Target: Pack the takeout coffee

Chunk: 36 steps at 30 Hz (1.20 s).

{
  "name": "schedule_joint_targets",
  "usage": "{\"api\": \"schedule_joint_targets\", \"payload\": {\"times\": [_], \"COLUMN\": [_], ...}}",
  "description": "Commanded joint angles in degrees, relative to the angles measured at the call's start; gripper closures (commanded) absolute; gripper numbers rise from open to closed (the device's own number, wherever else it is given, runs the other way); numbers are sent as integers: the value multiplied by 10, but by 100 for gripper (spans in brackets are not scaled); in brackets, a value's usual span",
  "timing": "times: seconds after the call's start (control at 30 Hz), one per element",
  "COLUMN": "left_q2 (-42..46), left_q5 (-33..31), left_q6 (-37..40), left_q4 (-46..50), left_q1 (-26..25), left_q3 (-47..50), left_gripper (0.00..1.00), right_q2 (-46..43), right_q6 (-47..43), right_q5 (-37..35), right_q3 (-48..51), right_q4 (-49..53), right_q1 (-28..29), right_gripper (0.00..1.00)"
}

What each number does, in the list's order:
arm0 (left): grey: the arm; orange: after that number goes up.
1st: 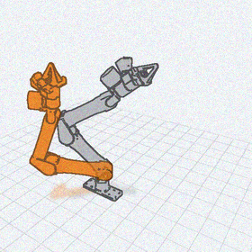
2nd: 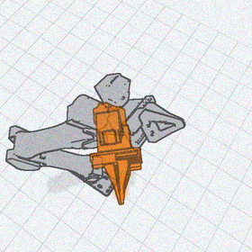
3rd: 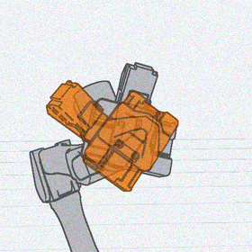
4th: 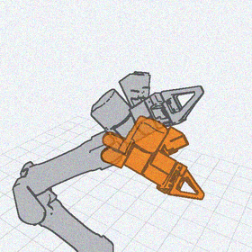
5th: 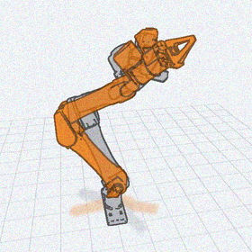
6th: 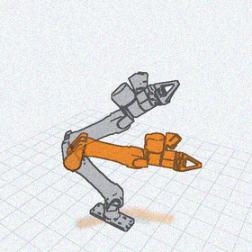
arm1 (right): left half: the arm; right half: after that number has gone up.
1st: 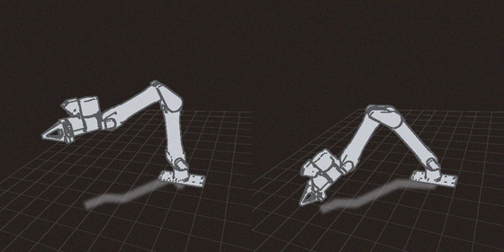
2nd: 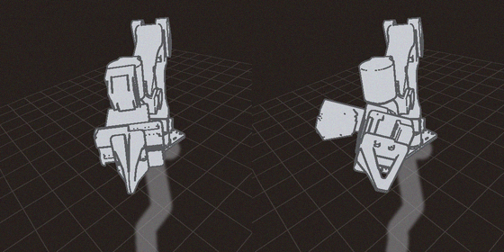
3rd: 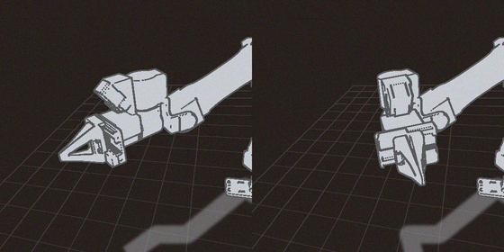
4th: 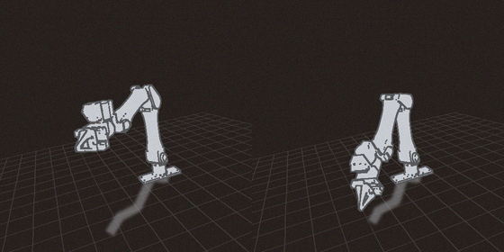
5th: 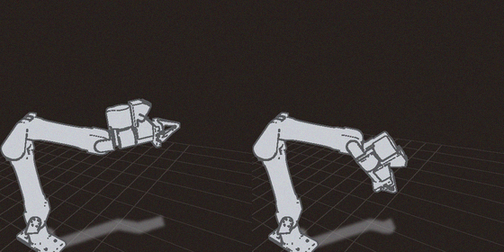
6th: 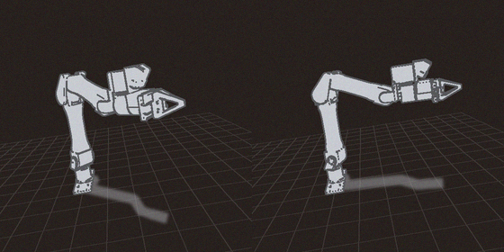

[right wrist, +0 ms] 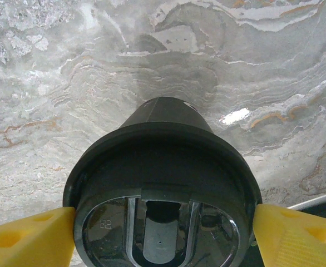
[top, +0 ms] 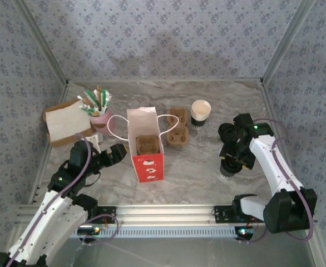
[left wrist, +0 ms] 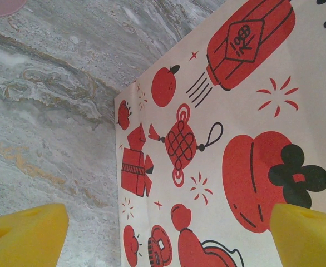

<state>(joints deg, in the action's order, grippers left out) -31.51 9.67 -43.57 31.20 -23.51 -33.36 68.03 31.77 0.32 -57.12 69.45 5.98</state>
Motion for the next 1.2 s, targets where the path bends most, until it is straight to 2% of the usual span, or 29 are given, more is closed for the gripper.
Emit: {"api": "schedule_joint_targets", "payload": {"times": [0.0, 0.2, 0.37, 1.17], "left_q2": [5, 1, 2, 6], "left_q5": [6, 9, 9, 9], "left_q6": [-6, -7, -8, -7], "left_q4": [-17, -21, -23, -21], "left_q1": [3, 3, 3, 3], "left_q3": [3, 5, 6, 10], "left_gripper": [6, 6, 6, 6], "right_q2": [3, 4, 4, -7], "right_q6": [-4, -4, -4, 23], "right_q5": [6, 7, 7, -11], "right_q3": [12, 16, 17, -8], "right_q4": [-4, -6, -7, 15], "right_q1": [-2, -2, -1, 29], "right_gripper": [17, 18, 13, 15]}}
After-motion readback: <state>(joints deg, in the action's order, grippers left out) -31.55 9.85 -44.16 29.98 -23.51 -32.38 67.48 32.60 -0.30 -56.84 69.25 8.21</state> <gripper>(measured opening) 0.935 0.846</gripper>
